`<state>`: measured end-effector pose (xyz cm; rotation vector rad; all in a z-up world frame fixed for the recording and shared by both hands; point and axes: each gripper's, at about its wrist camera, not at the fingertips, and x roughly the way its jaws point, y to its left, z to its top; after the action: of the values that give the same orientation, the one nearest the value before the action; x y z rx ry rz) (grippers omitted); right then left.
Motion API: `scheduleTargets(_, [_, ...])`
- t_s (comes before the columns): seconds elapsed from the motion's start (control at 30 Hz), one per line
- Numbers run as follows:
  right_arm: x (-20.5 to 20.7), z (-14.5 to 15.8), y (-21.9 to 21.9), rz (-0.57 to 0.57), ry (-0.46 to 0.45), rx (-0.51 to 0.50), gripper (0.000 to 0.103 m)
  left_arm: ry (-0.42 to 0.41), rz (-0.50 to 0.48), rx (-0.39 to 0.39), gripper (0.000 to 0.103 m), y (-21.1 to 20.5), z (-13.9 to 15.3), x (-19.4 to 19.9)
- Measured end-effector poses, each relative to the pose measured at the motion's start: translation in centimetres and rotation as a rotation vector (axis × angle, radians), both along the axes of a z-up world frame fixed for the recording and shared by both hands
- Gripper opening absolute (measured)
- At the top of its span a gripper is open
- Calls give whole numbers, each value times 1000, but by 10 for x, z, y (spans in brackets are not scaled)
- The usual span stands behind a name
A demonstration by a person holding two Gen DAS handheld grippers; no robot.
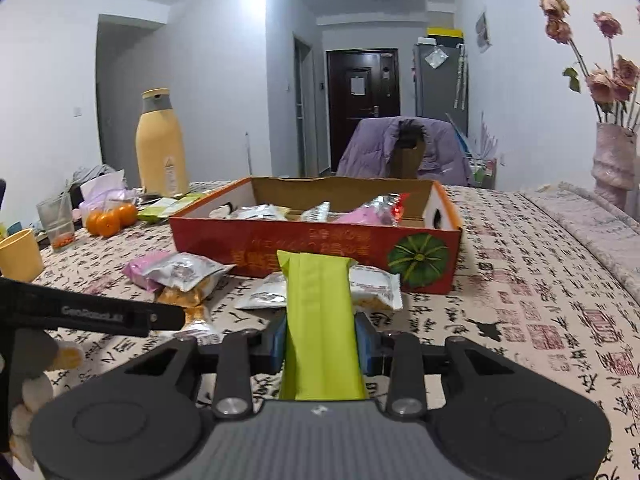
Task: Organize snacks
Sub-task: 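Hold the green bar with the right tool while the left tool grasps the gold biscuit packet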
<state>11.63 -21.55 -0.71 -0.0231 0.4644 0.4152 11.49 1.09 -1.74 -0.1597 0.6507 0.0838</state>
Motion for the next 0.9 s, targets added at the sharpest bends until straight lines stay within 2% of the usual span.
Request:
scheduleTargets(0.33, [5, -8, -18, -68, 9, 29, 33, 65, 142, 118, 103, -38, -7, 33])
scheduleTargets(0.57, [4, -12, -23, -67, 16, 41, 33, 100, 124, 150, 103, -43, -16, 31])
scheduleTargets(0.73, [5, -15, -24, -63, 22, 49, 33, 93, 101, 168, 103, -36, -17, 17])
scheduleTargets(0.9, [5, -17, -23, -59, 27, 54, 34, 105, 93, 152, 103, -25, -16, 6])
